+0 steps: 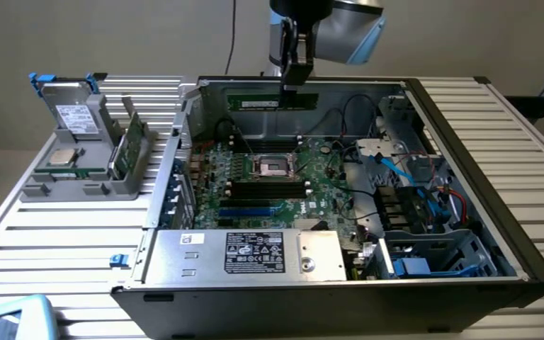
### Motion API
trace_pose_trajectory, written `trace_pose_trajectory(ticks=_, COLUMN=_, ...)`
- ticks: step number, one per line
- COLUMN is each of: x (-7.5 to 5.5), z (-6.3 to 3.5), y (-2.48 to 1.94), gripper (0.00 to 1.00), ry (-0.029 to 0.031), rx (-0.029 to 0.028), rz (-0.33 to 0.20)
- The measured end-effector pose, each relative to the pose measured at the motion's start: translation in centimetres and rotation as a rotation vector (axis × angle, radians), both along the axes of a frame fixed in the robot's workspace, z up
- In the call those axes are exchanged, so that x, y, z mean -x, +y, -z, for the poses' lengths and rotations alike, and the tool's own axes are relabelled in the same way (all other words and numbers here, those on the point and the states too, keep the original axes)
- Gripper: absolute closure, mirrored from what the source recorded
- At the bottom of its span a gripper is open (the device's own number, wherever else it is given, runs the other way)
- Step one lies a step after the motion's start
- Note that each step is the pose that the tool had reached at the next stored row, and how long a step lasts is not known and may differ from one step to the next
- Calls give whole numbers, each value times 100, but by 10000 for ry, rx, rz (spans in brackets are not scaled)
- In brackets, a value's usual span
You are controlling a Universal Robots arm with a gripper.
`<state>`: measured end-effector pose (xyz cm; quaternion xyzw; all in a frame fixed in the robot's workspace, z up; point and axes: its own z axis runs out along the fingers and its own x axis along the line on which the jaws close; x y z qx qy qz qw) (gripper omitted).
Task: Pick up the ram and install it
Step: 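Insert the ram into the slot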
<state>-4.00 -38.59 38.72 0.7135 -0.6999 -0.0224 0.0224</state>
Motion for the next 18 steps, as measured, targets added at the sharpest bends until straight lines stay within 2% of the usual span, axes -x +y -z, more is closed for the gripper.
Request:
trace_pose_trajectory(ticks=5, x=0, z=91, y=0, gripper=86, ry=-24, rx=0, rz=0)
trace_pose_trajectory(ticks=11, x=1, z=101, y=0, gripper=86, ry=-25, rx=7, rz=-1)
trace_pose_trajectory(ticks=18, x=2, z=166, y=-7, gripper=86, ry=-17, rx=110, rz=1)
